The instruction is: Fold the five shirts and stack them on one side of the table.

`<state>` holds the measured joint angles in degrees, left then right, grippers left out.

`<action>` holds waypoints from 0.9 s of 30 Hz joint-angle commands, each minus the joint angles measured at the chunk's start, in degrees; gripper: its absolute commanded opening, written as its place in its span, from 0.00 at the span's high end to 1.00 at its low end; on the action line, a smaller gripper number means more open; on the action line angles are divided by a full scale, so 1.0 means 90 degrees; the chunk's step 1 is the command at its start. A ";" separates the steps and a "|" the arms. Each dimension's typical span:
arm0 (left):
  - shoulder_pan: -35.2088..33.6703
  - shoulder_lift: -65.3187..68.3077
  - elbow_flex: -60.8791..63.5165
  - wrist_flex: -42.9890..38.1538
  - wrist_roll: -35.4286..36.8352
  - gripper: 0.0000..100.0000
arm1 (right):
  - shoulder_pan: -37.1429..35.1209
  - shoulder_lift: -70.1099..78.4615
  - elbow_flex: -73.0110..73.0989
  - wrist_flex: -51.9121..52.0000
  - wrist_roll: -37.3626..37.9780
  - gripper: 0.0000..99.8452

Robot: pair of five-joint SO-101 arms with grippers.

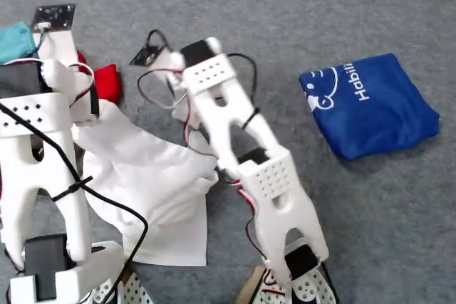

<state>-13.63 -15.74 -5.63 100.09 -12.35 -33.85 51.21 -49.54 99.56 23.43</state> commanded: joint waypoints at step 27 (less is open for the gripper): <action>-0.0244 -0.0259 0.0039 0.0068 -0.0049 0.98 | -0.0562 0.1343 -0.1558 0.0244 -0.0967 0.88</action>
<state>-15.30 -16.18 -5.36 100.09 -12.35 -37.54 62.73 -62.73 100.97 15.43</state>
